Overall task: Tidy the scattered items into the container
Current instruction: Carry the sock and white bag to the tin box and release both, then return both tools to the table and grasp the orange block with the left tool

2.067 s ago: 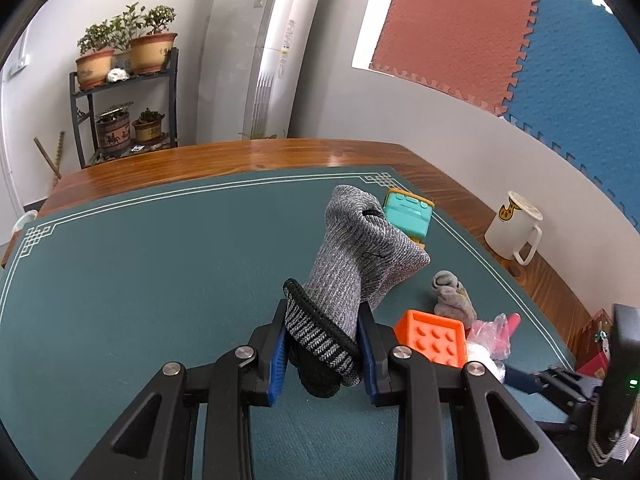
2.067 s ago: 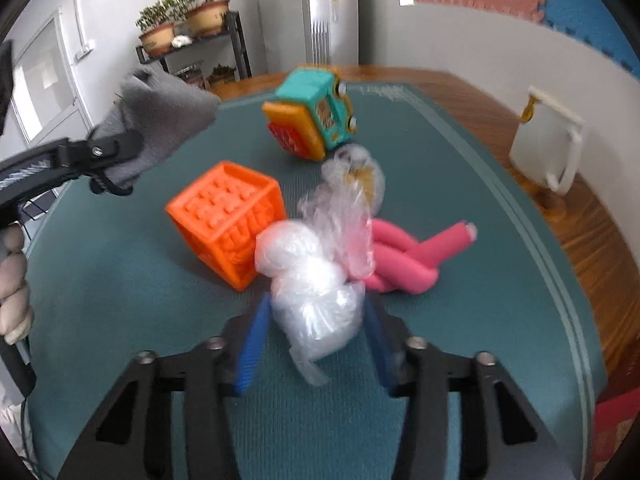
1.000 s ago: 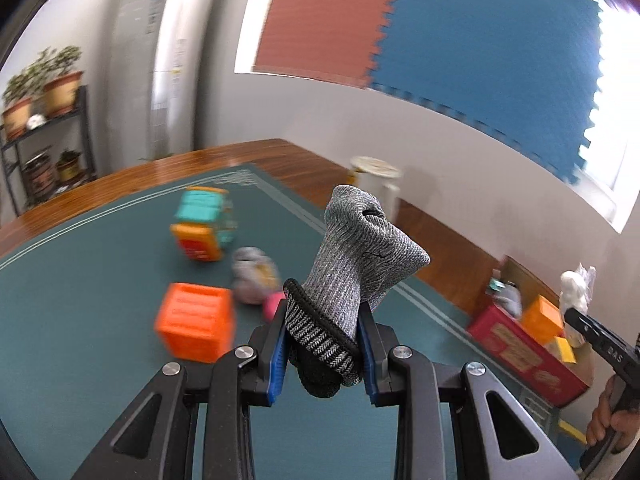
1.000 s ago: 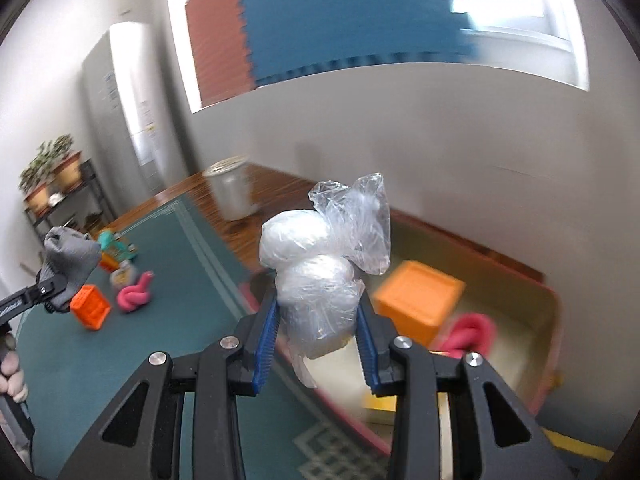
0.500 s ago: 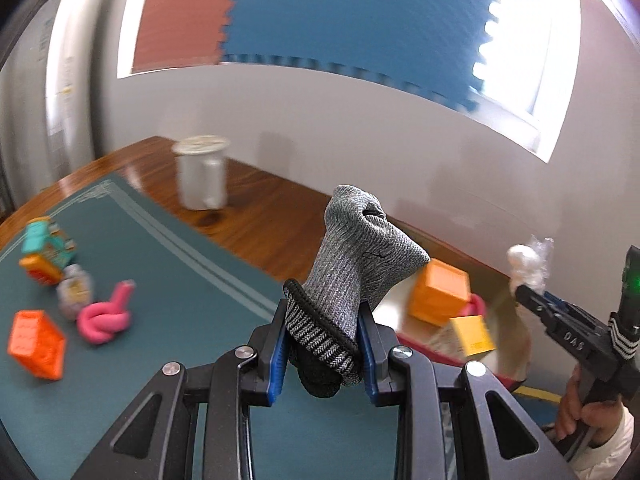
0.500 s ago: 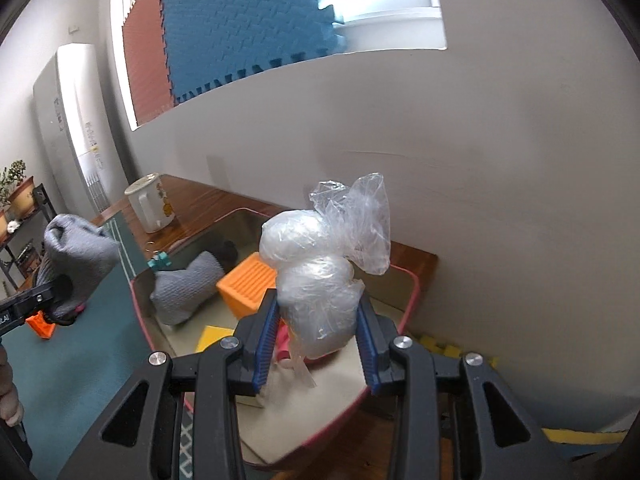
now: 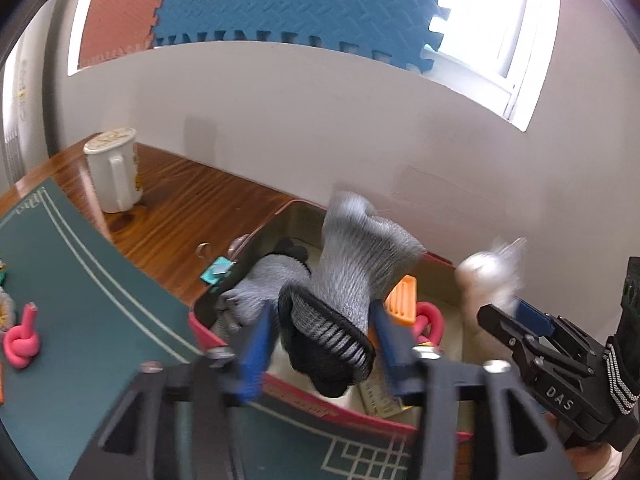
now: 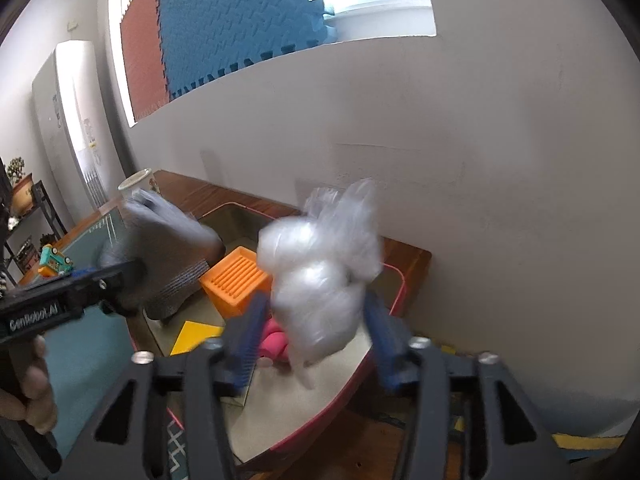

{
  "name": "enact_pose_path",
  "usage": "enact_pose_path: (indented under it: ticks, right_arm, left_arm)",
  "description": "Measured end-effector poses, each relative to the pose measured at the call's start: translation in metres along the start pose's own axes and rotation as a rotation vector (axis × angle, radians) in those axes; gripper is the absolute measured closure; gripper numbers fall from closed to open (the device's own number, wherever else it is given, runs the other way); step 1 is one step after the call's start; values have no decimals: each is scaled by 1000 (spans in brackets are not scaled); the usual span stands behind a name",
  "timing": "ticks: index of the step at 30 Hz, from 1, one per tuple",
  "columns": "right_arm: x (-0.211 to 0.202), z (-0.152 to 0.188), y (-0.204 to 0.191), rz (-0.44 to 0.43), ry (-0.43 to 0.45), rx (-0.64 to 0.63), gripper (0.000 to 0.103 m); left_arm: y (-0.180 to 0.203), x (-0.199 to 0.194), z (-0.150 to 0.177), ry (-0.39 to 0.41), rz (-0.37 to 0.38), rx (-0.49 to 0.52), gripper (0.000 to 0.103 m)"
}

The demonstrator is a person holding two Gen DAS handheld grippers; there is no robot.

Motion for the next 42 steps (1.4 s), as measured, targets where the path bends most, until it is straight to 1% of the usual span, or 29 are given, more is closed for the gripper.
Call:
enact_pose_path:
  ticks: [1, 4, 6, 12, 18, 23, 27, 30, 33, 38, 41, 42]
  right_arm:
    - [-1, -1, 1, 5, 8, 2, 34]
    - [-2, -2, 3, 9, 17, 13, 33]
    - [-2, -2, 3, 7, 18, 19, 33]
    - [0, -3, -12, -14, 16, 8, 33]
    - [0, -6, -42, -72, 26, -18, 33]
    - [2, -6, -78, -130, 31, -61, 33]
    - [7, -2, -111, -179, 13, -106, 33]
    - [12, 2, -136, -215, -1, -141, 33]
    - [18, 7, -154, -238, -20, -166, 33]
    - [30, 17, -185, -274, -61, -210, 32]
    - [38, 23, -204, -294, -87, -238, 32]
    - [40, 25, -209, -300, -93, -245, 32]
  left_arm:
    - [0, -1, 0, 7, 8, -7, 30]
    - [-5, -3, -1, 10, 22, -25, 30]
    - [-11, -6, -1, 12, 17, -40, 30]
    - [-36, -18, 2, 14, -13, -94, 30]
    - [-67, -38, 11, 26, -68, -126, 30]
    - [-107, -57, 22, 40, -138, -173, 30]
    - [-150, -77, 34, 51, -205, -238, 29]
    - [-185, -92, 45, 58, -265, -292, 29]
    - [-217, -108, 57, 73, -348, -325, 29]
    - [-269, -133, 80, 81, -437, -415, 29]
    - [-293, -143, 88, 75, -508, -448, 29]
    - [-300, -144, 91, 74, -521, -451, 29]
Point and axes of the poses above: each gripper's, at about its wrist camera, not at the fingertips, and x roughly the way its jaws point, y to its right, z to its underside, the point moved 4 cm from there along x, roughly the way its jaws point, and after that the axes turned 9 degrees about -z, right-handed, at the moved point
